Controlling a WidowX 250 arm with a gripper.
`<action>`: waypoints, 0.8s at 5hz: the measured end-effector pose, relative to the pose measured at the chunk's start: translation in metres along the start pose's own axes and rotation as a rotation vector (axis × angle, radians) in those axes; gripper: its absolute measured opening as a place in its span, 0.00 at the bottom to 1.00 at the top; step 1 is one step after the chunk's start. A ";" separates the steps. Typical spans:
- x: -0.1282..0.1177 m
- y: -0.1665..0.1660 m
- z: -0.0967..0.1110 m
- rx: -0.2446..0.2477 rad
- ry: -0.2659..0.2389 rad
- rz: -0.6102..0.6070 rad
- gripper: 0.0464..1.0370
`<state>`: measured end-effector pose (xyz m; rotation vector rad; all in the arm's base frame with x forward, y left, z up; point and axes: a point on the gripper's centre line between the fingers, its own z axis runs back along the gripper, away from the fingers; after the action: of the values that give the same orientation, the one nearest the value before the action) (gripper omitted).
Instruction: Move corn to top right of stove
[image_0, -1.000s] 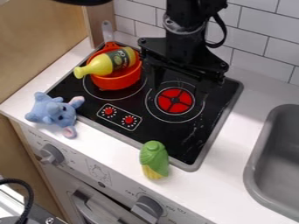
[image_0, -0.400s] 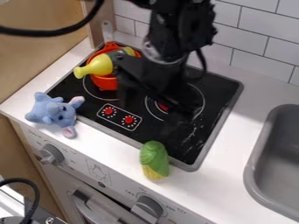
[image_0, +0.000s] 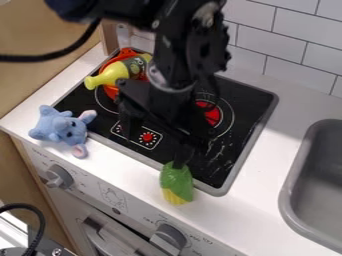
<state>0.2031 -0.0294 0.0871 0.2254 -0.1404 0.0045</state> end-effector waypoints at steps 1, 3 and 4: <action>-0.002 -0.009 -0.002 -0.010 -0.029 0.021 0.96; -0.004 -0.028 -0.007 -0.011 -0.075 0.045 0.96; -0.006 -0.031 -0.011 -0.008 -0.085 0.043 0.96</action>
<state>0.1994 -0.0571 0.0691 0.2151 -0.2299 0.0373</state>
